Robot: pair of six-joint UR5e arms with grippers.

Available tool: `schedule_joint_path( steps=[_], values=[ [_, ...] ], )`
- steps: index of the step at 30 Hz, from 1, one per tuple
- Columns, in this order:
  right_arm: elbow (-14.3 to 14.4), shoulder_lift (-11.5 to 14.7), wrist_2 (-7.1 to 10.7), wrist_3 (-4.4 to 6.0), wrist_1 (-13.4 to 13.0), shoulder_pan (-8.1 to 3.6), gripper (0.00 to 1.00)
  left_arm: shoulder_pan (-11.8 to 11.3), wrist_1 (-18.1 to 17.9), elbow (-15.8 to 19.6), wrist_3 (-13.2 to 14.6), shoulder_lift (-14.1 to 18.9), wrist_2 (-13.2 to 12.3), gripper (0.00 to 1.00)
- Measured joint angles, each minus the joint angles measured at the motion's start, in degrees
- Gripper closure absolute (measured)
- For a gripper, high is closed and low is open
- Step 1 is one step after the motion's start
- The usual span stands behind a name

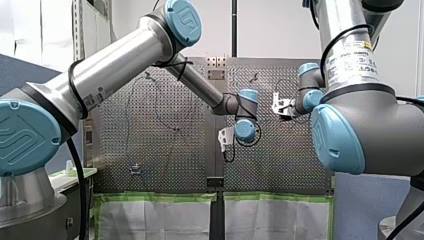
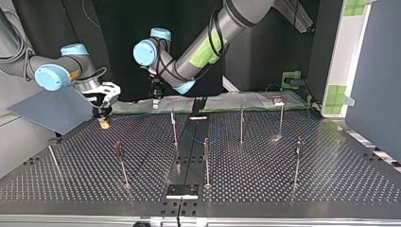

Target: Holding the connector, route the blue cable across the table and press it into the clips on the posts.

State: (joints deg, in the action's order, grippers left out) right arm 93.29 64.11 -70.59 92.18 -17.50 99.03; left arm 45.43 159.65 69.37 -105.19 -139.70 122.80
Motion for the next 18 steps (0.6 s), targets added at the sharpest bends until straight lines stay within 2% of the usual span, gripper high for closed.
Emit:
schedule_joint_path(
  steps=[4, 12, 18],
  values=[
    [0.0, -0.3, 0.0, -0.04, -0.1, 0.06, 1.0, 0.2, -0.9, -2.2, 0.0, -1.3, 1.0, 0.0],
    [0.0, -0.4, 0.01, -0.05, -0.2, 0.09, 1.0, 0.5, -1.7, -6.6, 0.1, -1.6, 2.2, 0.0],
    [0.0, -0.4, 0.37, -0.05, -0.2, 0.08, 1.0, -0.1, -1.5, -8.8, 0.1, -2.1, 2.3, 0.0]
  ],
)
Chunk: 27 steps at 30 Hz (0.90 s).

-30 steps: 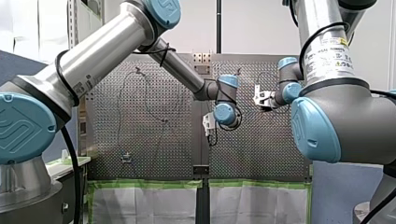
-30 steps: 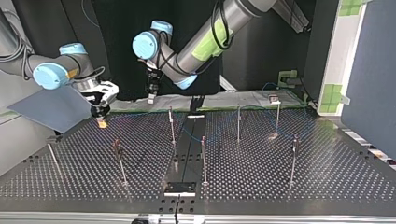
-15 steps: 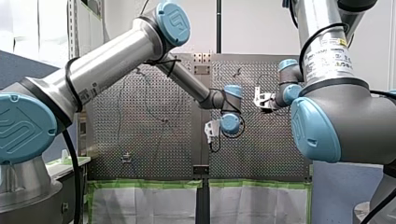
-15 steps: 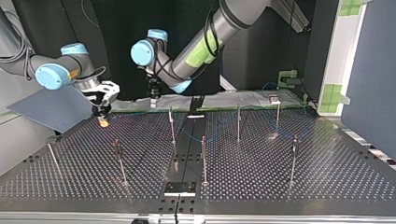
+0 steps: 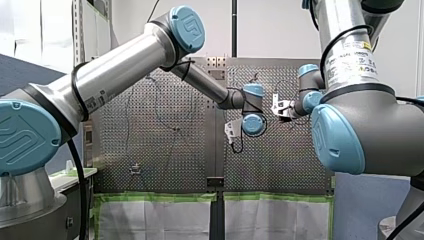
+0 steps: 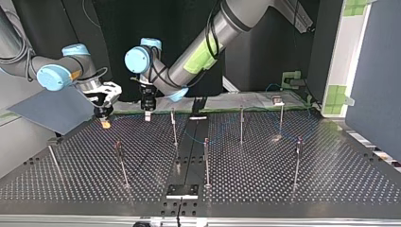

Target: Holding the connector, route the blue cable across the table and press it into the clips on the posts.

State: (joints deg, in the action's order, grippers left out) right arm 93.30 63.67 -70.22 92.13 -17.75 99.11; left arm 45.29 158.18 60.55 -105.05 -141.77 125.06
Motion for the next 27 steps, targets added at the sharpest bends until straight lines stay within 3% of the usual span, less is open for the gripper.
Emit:
schedule_joint_path(
  steps=[11, 18, 19, 20, 21, 22, 23, 25, 26, 27],
  values=[
    [0.0, 0.0, 0.47, 0.0, 0.0, -0.09, 1.0, -1.7, 2.8, -4.6, -0.6, -4.7, -1.4, 0.0],
    [0.0, 0.0, 0.51, 0.01, 0.0, -0.17, 1.0, -1.6, 4.6, -5.2, -1.0, -6.1, -1.1, 0.0],
    [0.0, 0.0, 0.51, 0.02, 0.0, -0.17, 1.0, -1.5, 4.7, -5.2, -1.0, -6.1, -1.0, 0.08],
    [0.0, 0.0, 0.51, 0.04, 0.0, -0.18, 1.0, -1.3, 4.8, -5.2, -1.0, -6.1, -0.7, 0.08],
    [0.0, 0.0, 0.51, 0.06, 0.0, -0.18, 1.0, -1.2, 4.8, -5.2, -1.0, -6.1, -0.5, 0.25],
    [0.0, 0.0, 0.51, 0.08, 0.0, -0.18, 1.0, -1.1, 4.8, -5.2, -1.0, -6.1, -0.3, 0.51],
    [0.0, 0.0, 0.51, 0.11, 0.0, -0.18, 1.0, -0.9, 4.7, -5.3, -1.1, -6.1, 0.0, 0.51],
    [-0.1, 0.1, 0.51, 0.16, 0.0, -0.18, 1.0, -0.8, 4.7, -5.5, -1.1, -6.1, 0.2, 0.83],
    [-0.1, 0.1, 0.51, 0.19, 0.0, -0.18, 1.0, -0.8, 4.7, -5.6, -1.1, -6.1, 0.3, 0.83],
    [-0.1, 0.1, 0.51, 0.21, 0.0, -0.18, 1.0, -0.7, 4.8, -5.8, -1.1, -6.1, 0.3, 1.0]
  ],
)
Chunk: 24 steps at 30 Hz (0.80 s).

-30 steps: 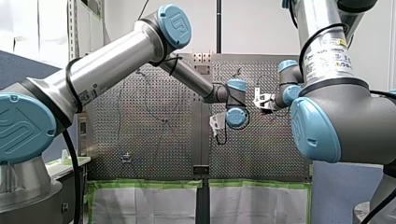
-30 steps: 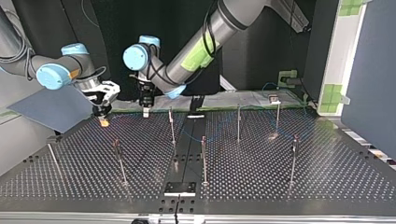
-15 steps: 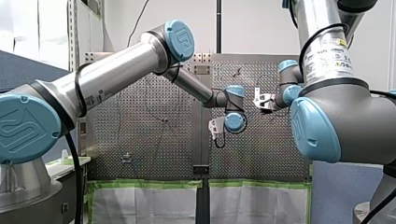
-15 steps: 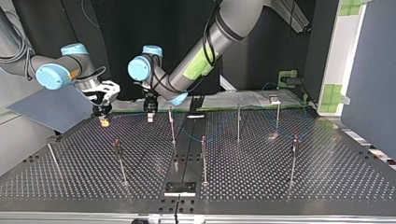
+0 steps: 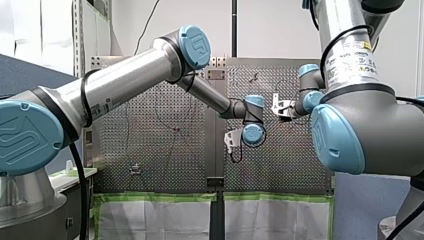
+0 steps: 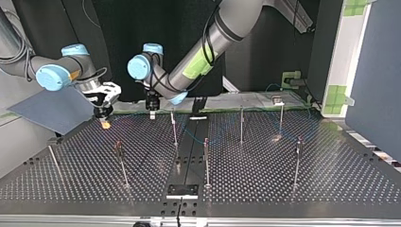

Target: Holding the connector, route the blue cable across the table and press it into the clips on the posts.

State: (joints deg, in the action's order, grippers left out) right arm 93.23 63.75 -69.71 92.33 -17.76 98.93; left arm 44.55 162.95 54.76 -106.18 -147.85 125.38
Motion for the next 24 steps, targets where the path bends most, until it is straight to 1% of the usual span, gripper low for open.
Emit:
schedule_joint_path(
  steps=[7, 9, 12, 16, 18, 20, 24],
  values=[
    [-0.1, 0.2, -0.02, 0.12, 0.0, 0.01, 1.0, 0.1, 1.3, -1.9, -0.1, 0.1, 0.4, 1.0],
    [-0.1, 0.5, -0.02, 0.17, 0.0, 0.02, 1.0, 0.2, 2.1, -2.5, -0.2, 0.2, 0.9, 1.0],
    [-0.3, 1.4, -0.02, 0.59, 0.1, 0.05, 1.0, 0.4, 3.3, -2.9, -0.5, 0.6, 1.9, 1.0],
    [-0.6, 3.0, -0.03, 1.72, 0.0, 0.06, 1.0, 0.8, 5.0, -2.3, -0.9, 2.0, 3.5, 1.0],
    [-1.0, 4.1, 0.02, 2.69, -0.1, 0.09, 1.0, 0.9, 5.8, -1.5, -0.9, 2.9, 4.4, 1.0],
    [-1.5, 5.1, 0.29, 3.7, 0.0, 0.13, 1.0, 0.9, 5.8, -0.6, -0.7, 3.9, 5.2, 1.0],
    [-2.5, 7.1, 1.13, 5.61, 0.2, 0.21, 1.0, 0.9, 4.7, 1.1, 0.5, 5.5, 5.2, 1.0]
  ],
)
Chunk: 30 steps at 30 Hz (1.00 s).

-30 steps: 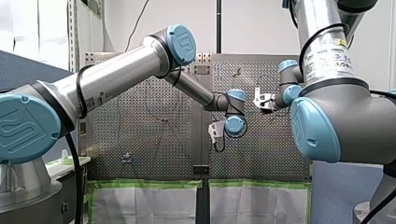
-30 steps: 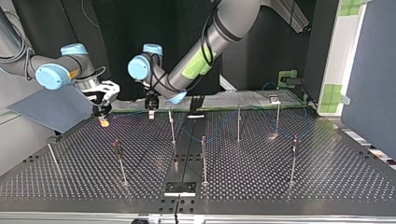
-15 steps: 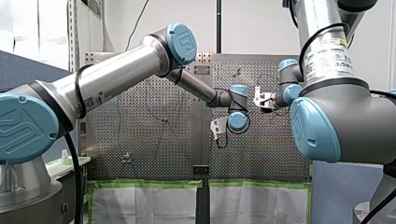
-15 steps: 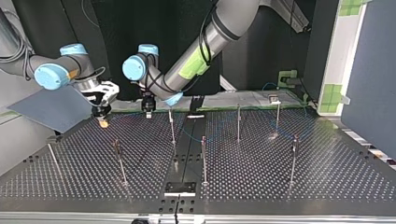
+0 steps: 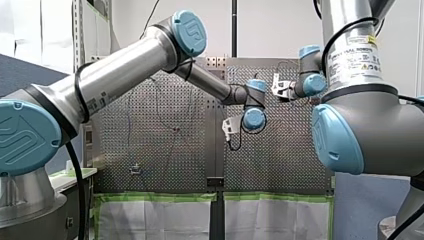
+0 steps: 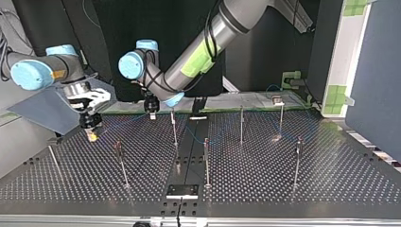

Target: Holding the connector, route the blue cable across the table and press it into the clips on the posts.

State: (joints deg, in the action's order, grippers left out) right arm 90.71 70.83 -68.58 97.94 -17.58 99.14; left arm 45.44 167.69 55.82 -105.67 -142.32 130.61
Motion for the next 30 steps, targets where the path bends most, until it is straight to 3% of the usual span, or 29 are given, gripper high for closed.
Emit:
schedule_joint_path(
  steps=[4, 13, 23, 30],
  values=[
    [-0.9, 2.3, 0.32, 1.01, 0.7, 0.12, 1.0, 0.0, -2.0, 2.1, 0.9, 2.1, -0.1, 1.0],
    [-1.7, 5.9, 0.59, 1.3, 2.2, -0.02, 1.0, 0.1, -3.4, 4.0, 1.2, 6.5, 0.0, 1.0],
    [-1.8, 6.4, 0.63, 1.31, 2.6, 0.38, 1.0, -0.1, -2.6, 1.1, 1.1, 12.1, -0.1, 1.0],
    [-2.2, 6.5, 0.65, 1.31, 2.7, 0.43, 1.0, -0.4, -2.6, 0.7, 1.3, 14.0, -0.9, 1.0]
  ],
)
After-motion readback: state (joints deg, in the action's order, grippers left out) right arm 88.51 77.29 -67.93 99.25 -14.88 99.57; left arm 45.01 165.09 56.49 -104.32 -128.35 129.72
